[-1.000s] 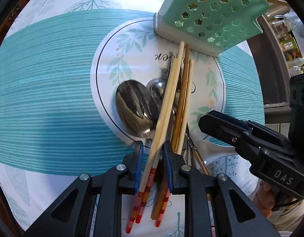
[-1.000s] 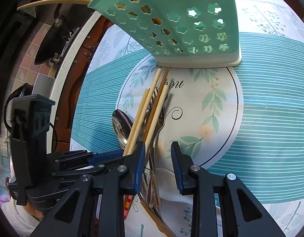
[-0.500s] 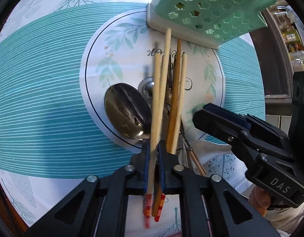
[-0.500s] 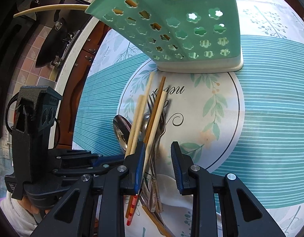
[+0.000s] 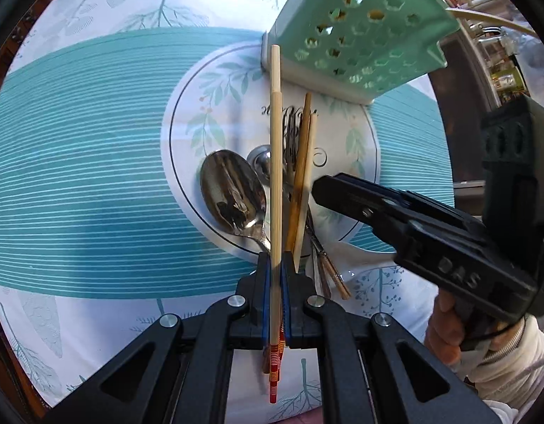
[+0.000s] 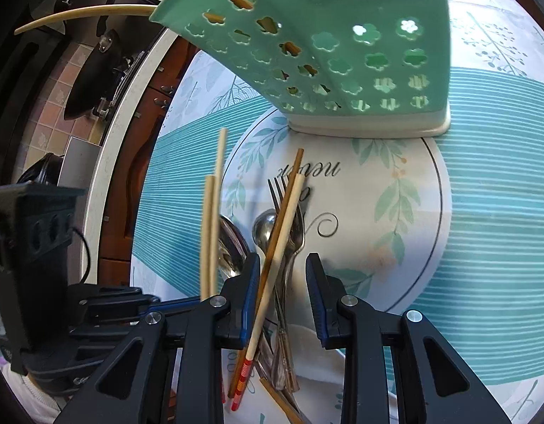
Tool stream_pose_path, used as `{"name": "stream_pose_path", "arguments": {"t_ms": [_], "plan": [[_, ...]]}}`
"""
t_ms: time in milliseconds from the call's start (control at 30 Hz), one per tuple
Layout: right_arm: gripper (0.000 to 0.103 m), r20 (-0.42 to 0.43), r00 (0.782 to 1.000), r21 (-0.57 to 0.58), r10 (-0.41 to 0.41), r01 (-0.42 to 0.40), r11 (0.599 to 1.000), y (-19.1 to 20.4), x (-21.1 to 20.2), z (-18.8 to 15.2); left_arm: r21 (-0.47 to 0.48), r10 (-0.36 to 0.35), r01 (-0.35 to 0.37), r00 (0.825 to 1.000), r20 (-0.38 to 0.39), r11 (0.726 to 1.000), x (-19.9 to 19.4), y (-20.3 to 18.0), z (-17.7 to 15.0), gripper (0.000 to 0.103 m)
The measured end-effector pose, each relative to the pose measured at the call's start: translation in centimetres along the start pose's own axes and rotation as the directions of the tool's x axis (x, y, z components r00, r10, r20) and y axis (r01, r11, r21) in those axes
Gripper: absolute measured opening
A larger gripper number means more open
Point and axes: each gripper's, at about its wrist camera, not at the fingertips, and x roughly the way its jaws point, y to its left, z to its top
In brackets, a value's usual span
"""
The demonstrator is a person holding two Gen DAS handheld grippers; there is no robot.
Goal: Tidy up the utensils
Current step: 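Close the left tool on a red-tipped chopstick while the right tool grasps another, then lift both held chopsticks upright above the plate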
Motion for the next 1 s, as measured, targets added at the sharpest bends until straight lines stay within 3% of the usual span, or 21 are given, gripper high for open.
{"name": "stream_pose_path", "arguments": {"t_ms": [233,567,600,733,1000], "plan": [[0.027,-0.002,1.000,0.026,0.006,-0.006,1.000,0.6,1.2,1.7,0.013,-0.002,0.002,1.000,0.028,1.000,-0.6,-0.6,-0.3,0.003],[0.013,-0.034,0.994,0.009,-0.102,0.103,0.995,2.3,3.4,2.9,0.003,-0.007,0.007,0.999,0.042,1.000,-1.0,0.1,-0.9,0.003],[0.008,-0.033,0.994,0.012,-0.100,0.100,0.995,2.4,3.4,2.9,0.002,-0.008,0.008,0.999,0.042,1.000,-1.0,0.2,-1.0,0.003],[0.005,-0.016,0.998,0.037,-0.064,0.065,0.997,2.3,3.2,2.6,0.002,-0.009,0.009,0.999,0.052,1.000,-1.1,0.2,-1.3,0.003],[0.005,0.024,0.999,0.064,0.043,-0.044,0.997,1.8,0.8,1.8,0.012,-0.013,0.012,0.997,0.082,1.000,-1.7,-0.1,-1.6,0.003]]}}
